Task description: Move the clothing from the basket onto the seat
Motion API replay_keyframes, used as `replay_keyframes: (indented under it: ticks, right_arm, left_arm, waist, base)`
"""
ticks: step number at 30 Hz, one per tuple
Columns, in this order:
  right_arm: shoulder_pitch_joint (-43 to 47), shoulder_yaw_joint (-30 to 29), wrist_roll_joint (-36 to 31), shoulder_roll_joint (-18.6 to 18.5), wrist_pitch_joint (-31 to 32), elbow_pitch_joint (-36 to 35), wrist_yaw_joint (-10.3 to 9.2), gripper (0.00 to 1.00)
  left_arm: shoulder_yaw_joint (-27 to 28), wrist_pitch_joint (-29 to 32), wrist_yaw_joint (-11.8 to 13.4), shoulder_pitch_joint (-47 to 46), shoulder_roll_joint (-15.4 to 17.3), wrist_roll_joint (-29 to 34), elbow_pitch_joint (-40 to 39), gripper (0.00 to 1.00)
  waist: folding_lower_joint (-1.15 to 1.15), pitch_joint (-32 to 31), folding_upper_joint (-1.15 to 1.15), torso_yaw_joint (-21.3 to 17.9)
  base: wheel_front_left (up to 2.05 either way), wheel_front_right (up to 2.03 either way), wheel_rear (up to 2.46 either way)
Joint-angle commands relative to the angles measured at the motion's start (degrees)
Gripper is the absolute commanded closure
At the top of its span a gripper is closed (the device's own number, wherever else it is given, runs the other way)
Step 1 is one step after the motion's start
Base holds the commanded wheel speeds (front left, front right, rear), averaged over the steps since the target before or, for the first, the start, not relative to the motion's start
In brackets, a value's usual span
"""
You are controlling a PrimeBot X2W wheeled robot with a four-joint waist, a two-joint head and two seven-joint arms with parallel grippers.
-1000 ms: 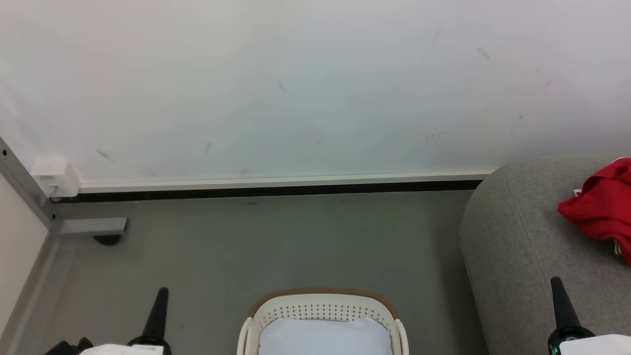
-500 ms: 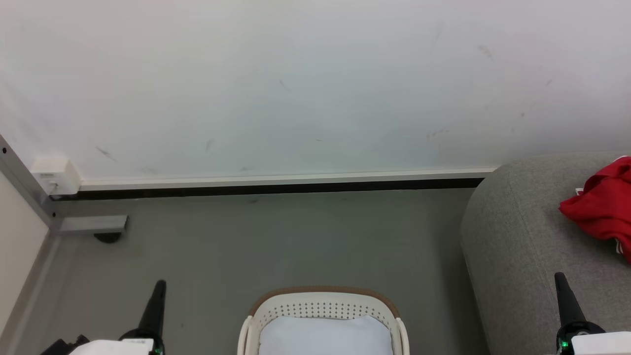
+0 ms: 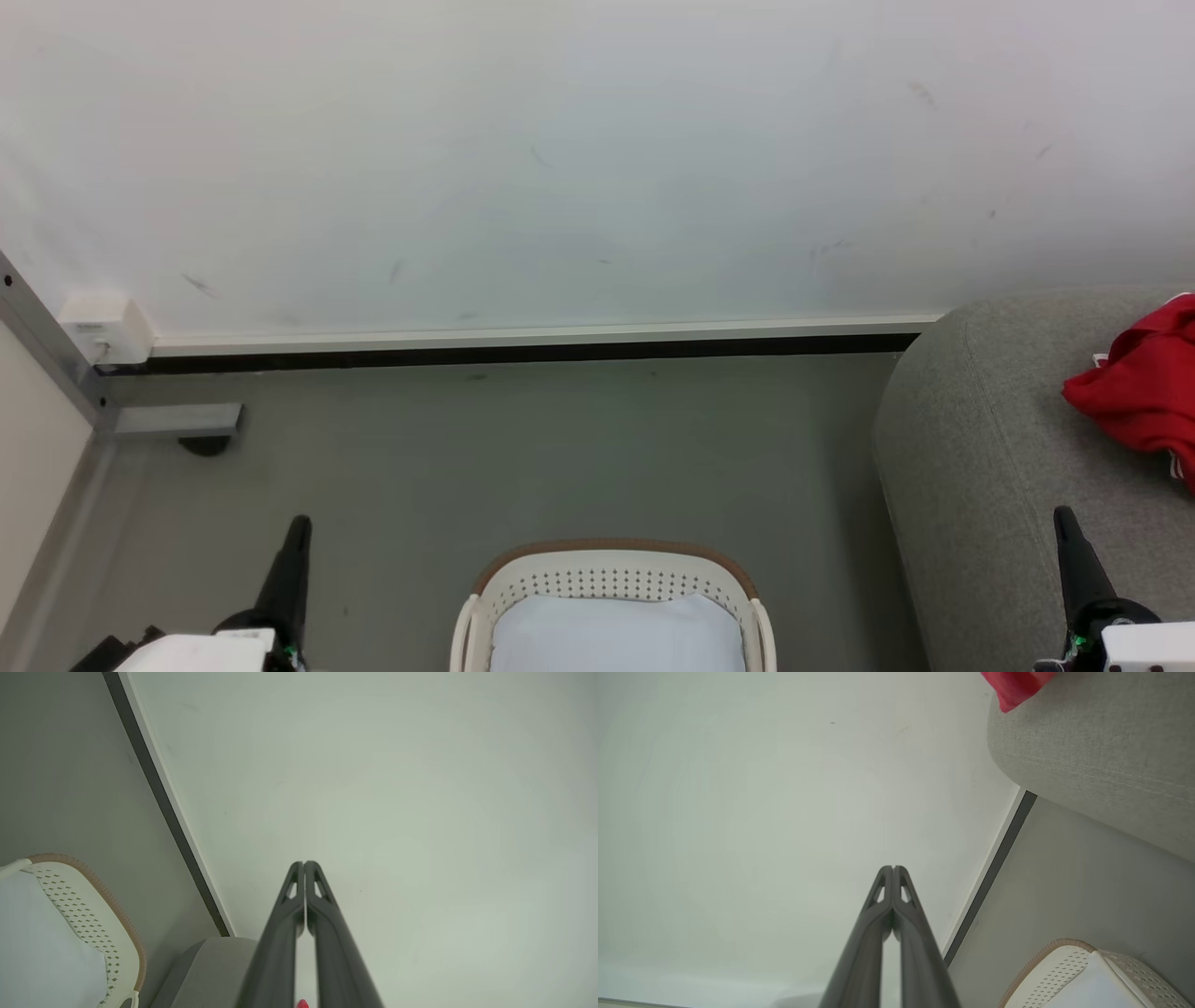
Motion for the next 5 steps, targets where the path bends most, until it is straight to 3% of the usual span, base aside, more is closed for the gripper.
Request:
replay_keyframes:
  ticks: [1, 5]
  right_arm:
    - [-0.8, -0.2, 1.0, -0.5, 0.4, -0.5, -0.10, 1.00]
    - [-0.8, -0.4, 2.8, -0.5, 0.8, -0.6, -0.10, 1.00]
  left_arm:
    - [0.4, 0.4, -0.4, -0.7, 0.1, -1.5, -0.1, 1.00]
    - [0.6, 0.8, -0.6, -1.1, 0.0, -2.7, 0.0, 1.00]
  waist:
    - [0.00, 0.0, 0.00, 0.0]
    - [0.00, 0.1, 0.00, 0.0]
  base:
    - [0.00, 0.00, 0.00]
    - [0.00, 0.00, 0.00]
